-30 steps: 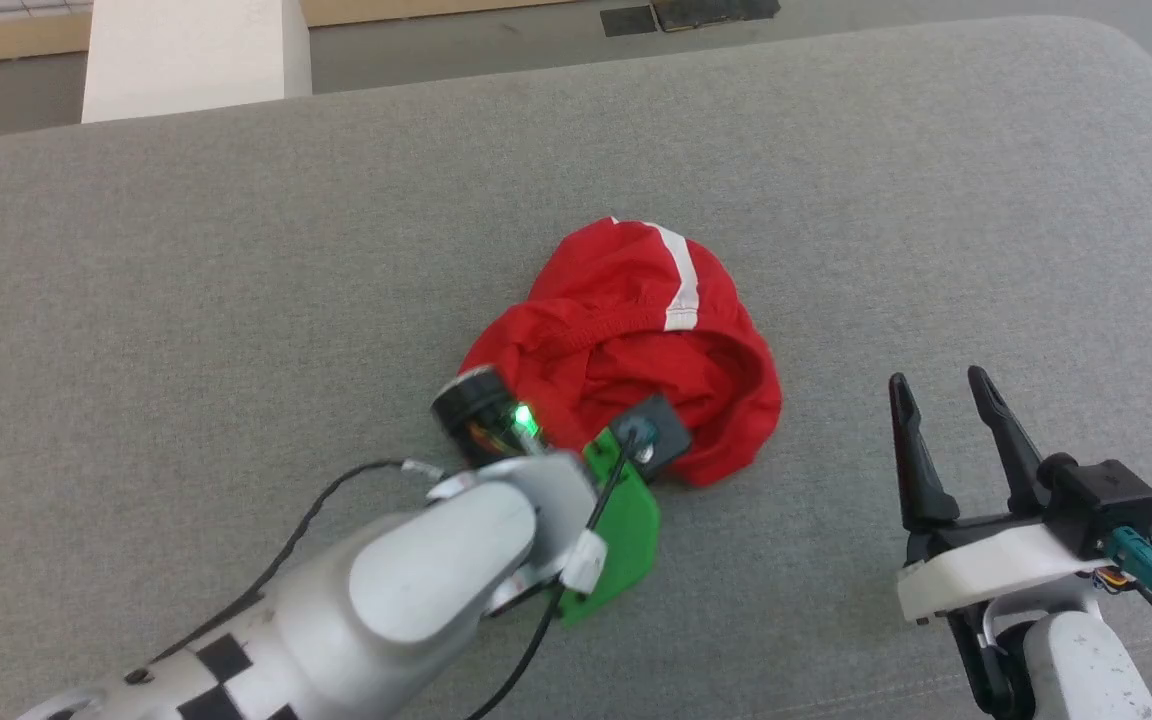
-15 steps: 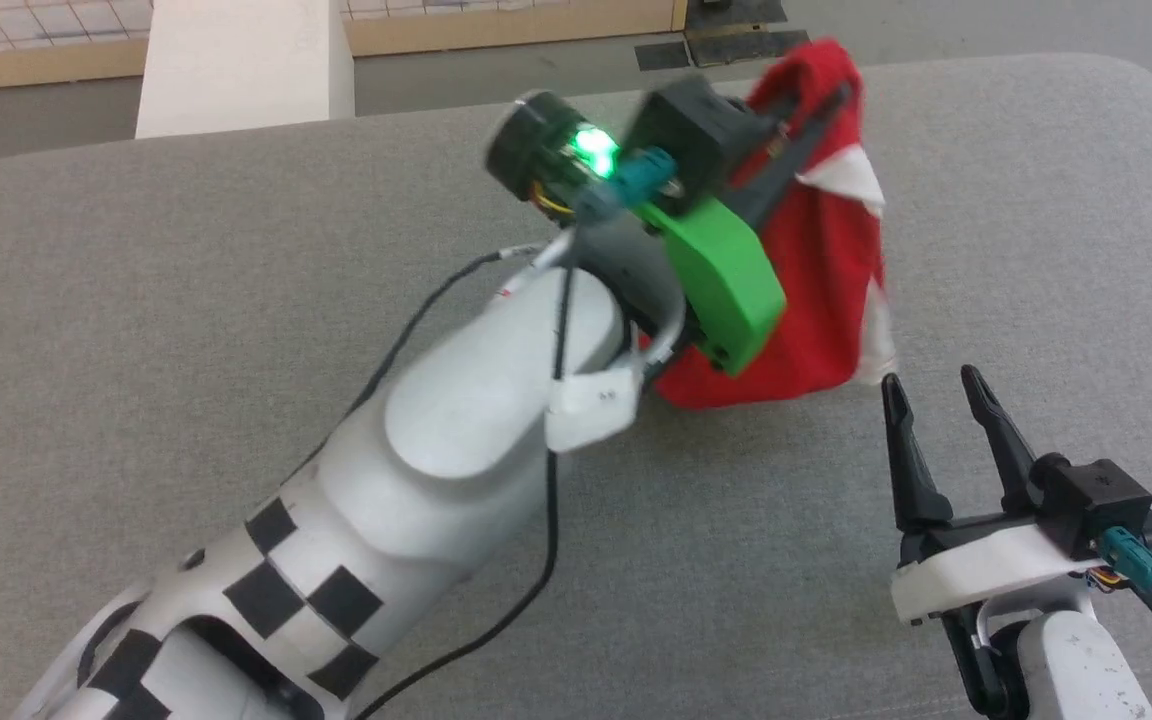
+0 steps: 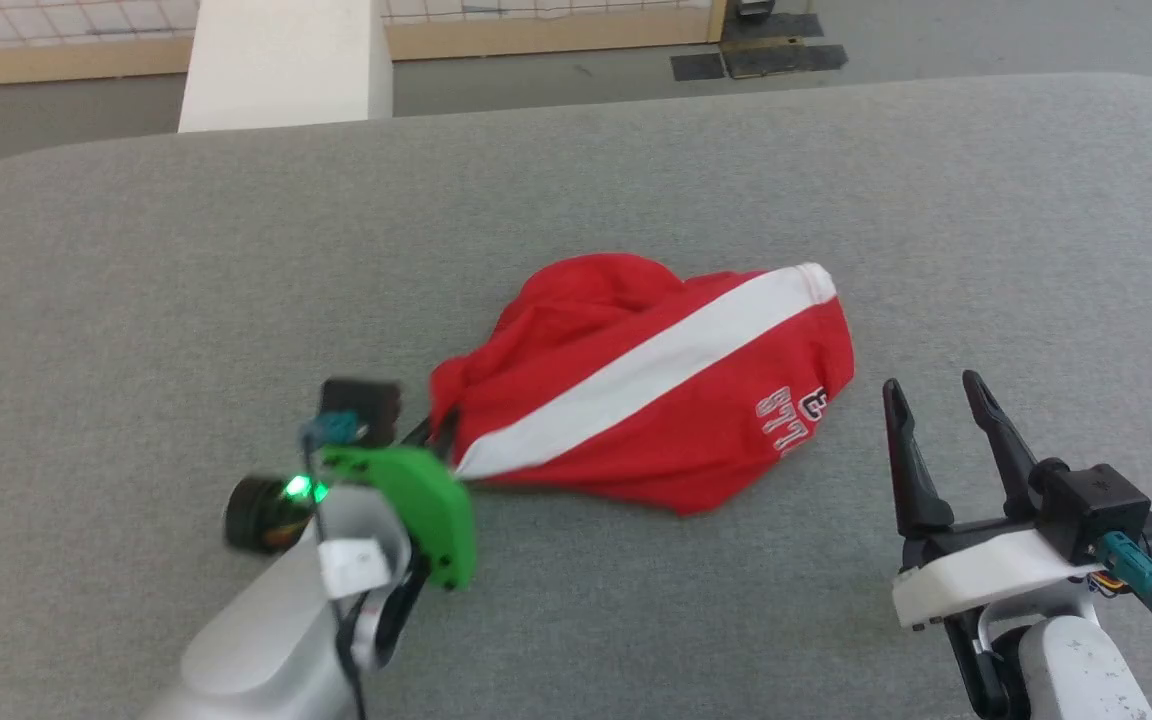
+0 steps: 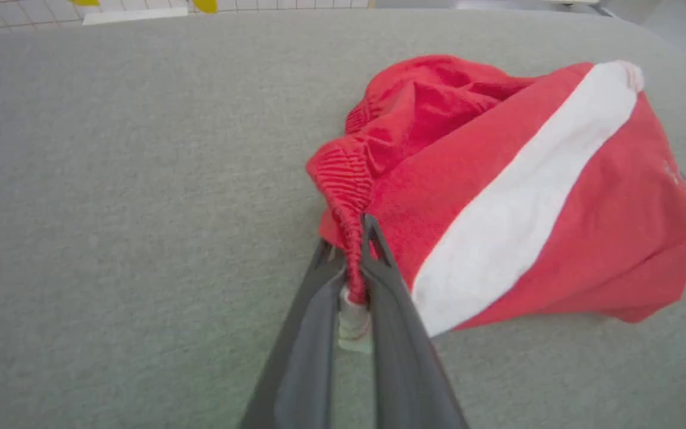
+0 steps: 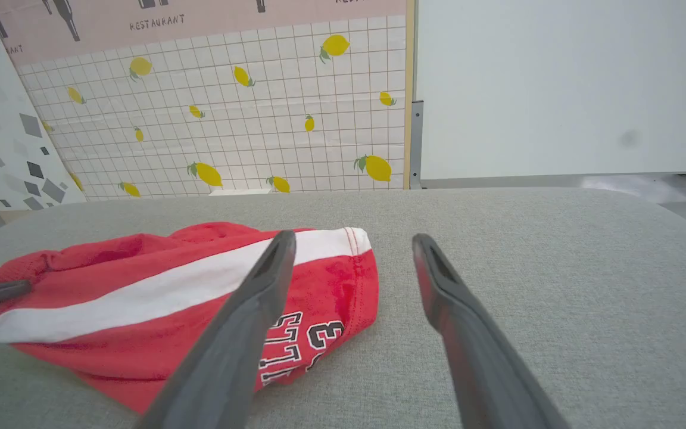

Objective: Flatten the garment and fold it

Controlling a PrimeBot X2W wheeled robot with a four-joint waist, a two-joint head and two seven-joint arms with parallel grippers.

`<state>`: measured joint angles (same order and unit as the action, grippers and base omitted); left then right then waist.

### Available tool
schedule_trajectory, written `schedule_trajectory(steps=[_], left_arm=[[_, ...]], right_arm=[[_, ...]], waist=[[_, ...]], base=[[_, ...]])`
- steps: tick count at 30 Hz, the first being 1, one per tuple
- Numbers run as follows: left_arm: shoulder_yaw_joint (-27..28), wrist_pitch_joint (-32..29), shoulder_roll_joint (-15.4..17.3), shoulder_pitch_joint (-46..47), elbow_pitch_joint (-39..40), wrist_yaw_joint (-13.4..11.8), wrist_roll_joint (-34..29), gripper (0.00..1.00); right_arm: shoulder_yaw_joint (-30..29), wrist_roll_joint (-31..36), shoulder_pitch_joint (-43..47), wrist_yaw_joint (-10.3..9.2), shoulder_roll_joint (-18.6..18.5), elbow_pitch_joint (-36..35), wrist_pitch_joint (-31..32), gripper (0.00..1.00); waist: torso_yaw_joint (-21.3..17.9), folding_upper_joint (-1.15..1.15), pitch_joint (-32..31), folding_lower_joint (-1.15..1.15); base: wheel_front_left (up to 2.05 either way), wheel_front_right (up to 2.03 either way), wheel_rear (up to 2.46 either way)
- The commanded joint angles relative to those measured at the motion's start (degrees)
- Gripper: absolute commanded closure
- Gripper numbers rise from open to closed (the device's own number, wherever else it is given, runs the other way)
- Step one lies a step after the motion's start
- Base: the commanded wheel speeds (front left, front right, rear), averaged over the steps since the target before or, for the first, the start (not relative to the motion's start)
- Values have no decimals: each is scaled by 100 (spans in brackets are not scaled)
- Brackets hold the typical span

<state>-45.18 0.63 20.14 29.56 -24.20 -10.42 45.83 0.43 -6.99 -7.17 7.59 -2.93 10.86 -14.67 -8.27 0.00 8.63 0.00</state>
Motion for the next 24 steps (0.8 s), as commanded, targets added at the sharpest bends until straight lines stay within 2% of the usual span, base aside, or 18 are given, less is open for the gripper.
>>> schedule_trajectory(steps=[1,6,7,8,13,16,17,20,24], left_arm=[[93,75,97,-158,-8,-66,109,100],[340,491,250,-452,-166,-221,195,98],[393,627,236,-480,-193,-242,203,16],[446,727,212,-506,-206,-248,234,0],[832,1245,90,-747,-93,-237,443,0],[1159,1410,82,-967,184,-329,294,0],[1271,1425,90,-1029,314,-368,161,0],[2076,1433,-80,-1351,1157,-478,-584,0],[2849,1435,-502,-1878,2015,-291,-1586,0]], right_arm=[[13,46,11,-10,5,-11,-32,0],[81,64,-23,-10,5,8,-32,0],[113,66,-30,-10,5,12,-32,0],[130,69,-35,-10,5,15,-32,0],[122,82,-42,-10,5,12,-22,0],[100,118,-23,-10,5,-30,5,0],[96,128,-22,-10,5,-52,28,0],[140,130,-59,-10,5,-144,274,0],[213,30,-330,-10,5,-170,969,0]], waist=[[95,0,20,0],[267,0,24,0],[290,0,17,0],[305,0,12,0],[380,0,-55,0],[427,0,-76,0],[445,0,-71,0],[534,0,-10,0],[657,0,130,0]], base=[[0,0,0],[0,0,0],[0,0,0],[0,0,0],[0,0,0],[0,0,0],[0,0,0],[0,0,0],[0,0,0]])
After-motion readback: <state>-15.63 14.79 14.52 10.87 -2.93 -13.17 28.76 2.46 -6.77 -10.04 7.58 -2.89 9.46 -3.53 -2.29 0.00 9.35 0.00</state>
